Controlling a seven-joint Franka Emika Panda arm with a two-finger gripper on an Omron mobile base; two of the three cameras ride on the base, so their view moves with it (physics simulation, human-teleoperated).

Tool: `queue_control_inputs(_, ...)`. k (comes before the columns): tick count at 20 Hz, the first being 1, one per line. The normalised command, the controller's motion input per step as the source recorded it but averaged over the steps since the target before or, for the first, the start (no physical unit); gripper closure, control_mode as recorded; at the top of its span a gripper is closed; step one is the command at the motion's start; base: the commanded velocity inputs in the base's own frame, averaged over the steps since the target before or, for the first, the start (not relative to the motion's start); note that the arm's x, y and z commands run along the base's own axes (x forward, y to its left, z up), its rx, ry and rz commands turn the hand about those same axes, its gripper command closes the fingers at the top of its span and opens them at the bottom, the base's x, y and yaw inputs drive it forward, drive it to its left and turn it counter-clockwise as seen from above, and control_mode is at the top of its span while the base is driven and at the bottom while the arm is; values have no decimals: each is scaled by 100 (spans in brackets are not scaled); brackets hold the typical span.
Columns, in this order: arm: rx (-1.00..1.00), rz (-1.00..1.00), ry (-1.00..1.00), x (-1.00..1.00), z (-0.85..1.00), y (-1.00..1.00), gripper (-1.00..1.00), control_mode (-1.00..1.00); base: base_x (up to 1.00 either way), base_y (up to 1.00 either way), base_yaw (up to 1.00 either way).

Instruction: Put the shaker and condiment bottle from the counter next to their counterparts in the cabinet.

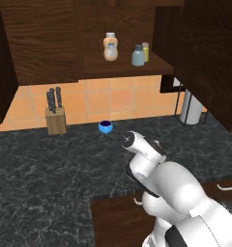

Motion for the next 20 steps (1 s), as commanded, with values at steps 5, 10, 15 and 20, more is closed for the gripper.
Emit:
queue_control_inputs(5, 7, 2, 0, 0, -58, -51, -100, -100, 0, 0, 0)
queue_control_inputs(10, 4, 0, 0, 2, -70, -43, -100, -100, 0, 0, 0)
queue_control_inputs(15, 3, 1, -3, 8, -68, -31, 100, -100, 0, 0, 0)
queue_control_inputs(20, 2, 16, -35, -36, -4, -3, 100, -100, 0, 0, 0)
